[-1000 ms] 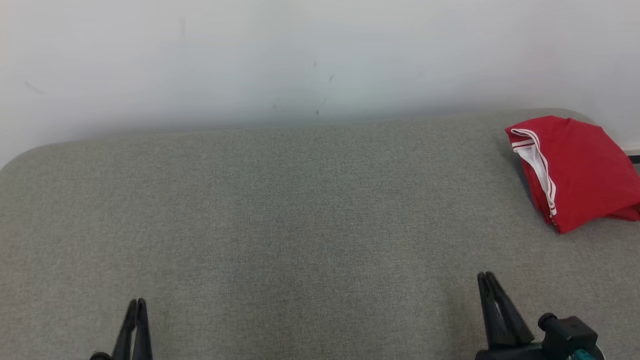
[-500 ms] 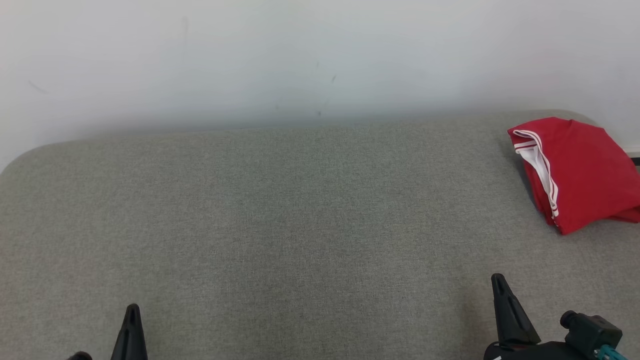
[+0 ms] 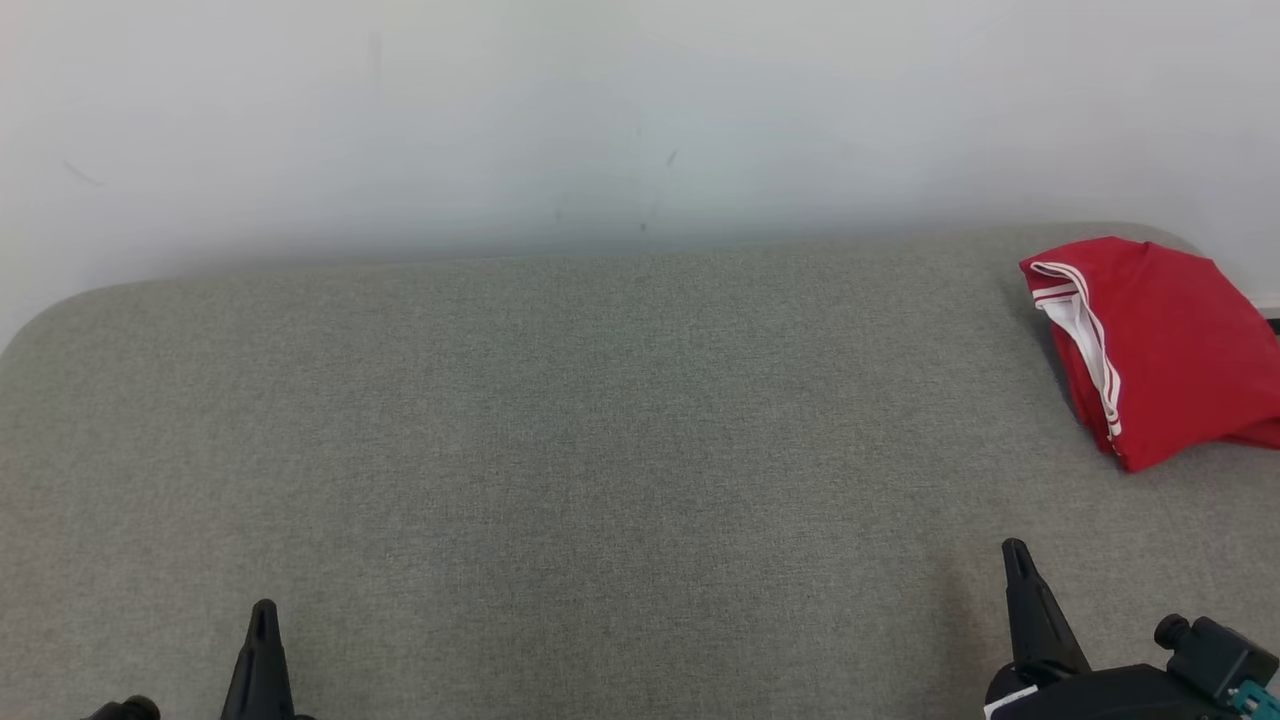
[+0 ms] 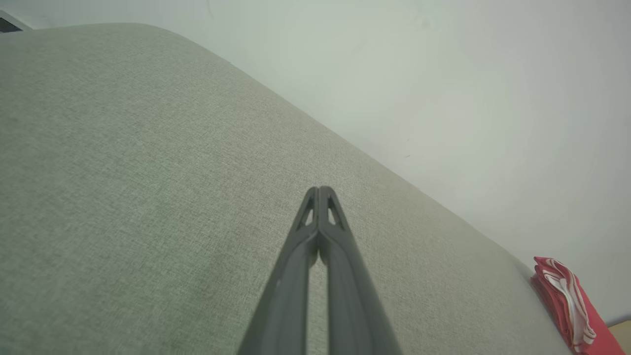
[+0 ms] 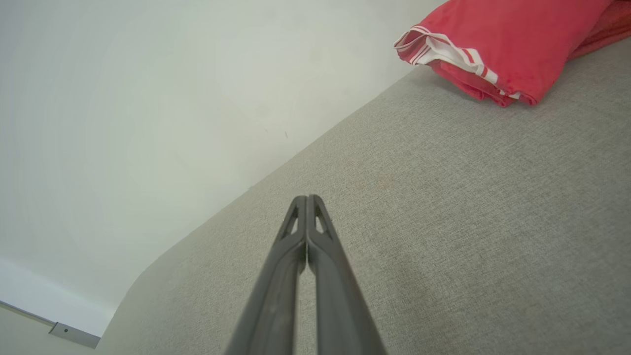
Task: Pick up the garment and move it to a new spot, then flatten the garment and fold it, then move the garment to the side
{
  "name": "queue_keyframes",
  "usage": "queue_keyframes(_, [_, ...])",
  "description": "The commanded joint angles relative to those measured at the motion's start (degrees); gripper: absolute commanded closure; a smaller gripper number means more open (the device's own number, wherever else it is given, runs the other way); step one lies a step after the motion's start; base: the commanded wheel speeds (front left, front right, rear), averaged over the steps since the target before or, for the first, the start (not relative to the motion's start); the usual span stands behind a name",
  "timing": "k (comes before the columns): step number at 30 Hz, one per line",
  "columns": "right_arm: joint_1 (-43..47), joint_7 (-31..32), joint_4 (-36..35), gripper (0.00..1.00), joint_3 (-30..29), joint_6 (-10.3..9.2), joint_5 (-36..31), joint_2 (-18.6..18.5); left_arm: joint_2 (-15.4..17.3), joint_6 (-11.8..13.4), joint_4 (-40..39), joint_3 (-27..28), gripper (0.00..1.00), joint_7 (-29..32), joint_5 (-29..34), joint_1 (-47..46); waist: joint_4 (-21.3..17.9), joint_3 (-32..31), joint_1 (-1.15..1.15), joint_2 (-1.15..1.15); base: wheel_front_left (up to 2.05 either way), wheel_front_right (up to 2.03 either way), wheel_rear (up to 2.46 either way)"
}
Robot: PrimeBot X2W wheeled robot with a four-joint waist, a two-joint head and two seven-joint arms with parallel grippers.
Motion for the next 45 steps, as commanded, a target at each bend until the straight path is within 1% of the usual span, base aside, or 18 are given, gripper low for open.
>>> queue_keyframes(1, [-1.6,0.3,-0.5,1.00,-0.4,-0.03,2.2,-0.2,0.1,-0.1,-0.4,0.4,1.00,0.4,-2.0,-1.4,0.0,0.0,0.00,0.00,0.00,0.00,0.00])
queue_keyframes(21, [-2.9,3.5,0.5,1.00,-2.3,-0.05,16.9,0.0,-0.3,-0.7,0.7,1.0,1.00,4.4,-17.0,-3.2,0.5,-0.1,0.00,0.00,0.00,0.00,0.00])
queue_keyframes(45, [-4.2,6.8,1.5,1.00,-4.4,-0.07,31.0,0.4,-0.8,-1.2,2.0,1.6,1.00,8.2,-31.4,-5.0,1.0,-0.3,0.00,0.00,0.00,0.00,0.00])
